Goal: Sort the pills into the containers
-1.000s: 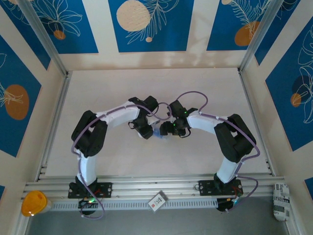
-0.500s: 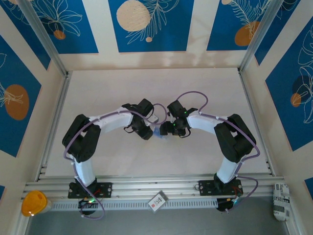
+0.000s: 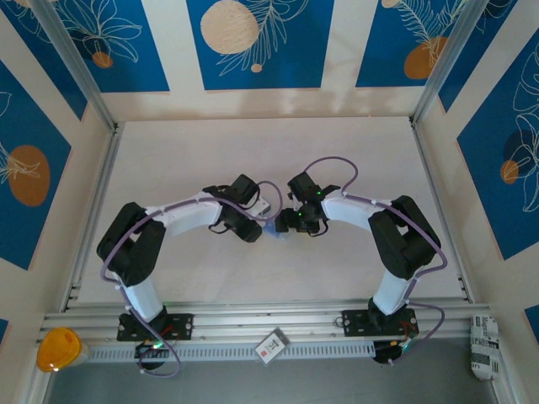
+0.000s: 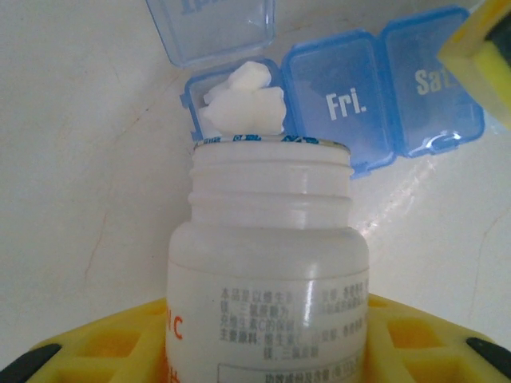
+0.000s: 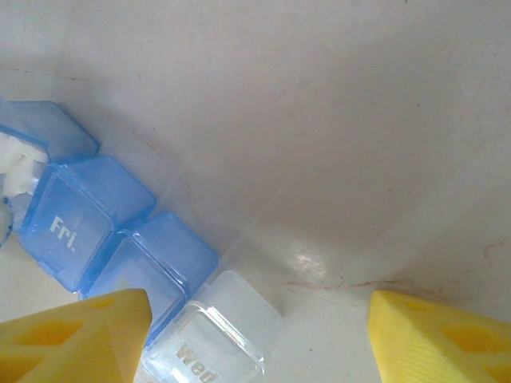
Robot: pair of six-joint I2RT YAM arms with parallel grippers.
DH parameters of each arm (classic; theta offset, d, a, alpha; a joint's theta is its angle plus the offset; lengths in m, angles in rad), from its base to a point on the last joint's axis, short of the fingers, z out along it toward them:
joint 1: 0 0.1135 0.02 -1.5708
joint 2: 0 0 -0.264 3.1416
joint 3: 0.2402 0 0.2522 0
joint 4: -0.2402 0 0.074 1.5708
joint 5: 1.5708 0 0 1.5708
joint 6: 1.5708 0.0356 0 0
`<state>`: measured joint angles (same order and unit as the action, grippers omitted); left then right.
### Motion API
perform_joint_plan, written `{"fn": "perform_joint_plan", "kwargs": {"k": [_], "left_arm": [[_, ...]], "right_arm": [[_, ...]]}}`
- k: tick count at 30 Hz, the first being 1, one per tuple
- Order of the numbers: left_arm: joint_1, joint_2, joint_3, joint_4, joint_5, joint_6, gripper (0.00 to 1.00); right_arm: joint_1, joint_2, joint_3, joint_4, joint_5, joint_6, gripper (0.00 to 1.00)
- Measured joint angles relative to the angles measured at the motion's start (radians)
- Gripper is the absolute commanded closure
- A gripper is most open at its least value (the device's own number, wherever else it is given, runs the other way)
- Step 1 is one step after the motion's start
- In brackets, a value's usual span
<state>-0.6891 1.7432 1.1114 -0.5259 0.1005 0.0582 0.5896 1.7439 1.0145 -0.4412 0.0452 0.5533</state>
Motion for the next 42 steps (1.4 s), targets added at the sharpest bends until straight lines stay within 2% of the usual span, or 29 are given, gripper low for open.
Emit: {"fn": "perform_joint_plan", "kwargs": {"k": [19,34,42], "left_arm": [[0.019,-0.149,-0.215,0.267,0.082,-0.005,1.00],[0.031,-0.302,-0.385,0.587,0.121,-0.049,1.00],[0.034,-0.346,-0.415,0.790,0.120,-0.086,1.00]], "right_arm": [[0.000,0.004,0.013,-0.016,0.000,0.003,0.27],[-0.007,0.003,0.034,-0.055,-0.002,0.025,0.26],[-0.052,-0.088,0.070,-0.108,-0.005,0.044,0.26]]}}
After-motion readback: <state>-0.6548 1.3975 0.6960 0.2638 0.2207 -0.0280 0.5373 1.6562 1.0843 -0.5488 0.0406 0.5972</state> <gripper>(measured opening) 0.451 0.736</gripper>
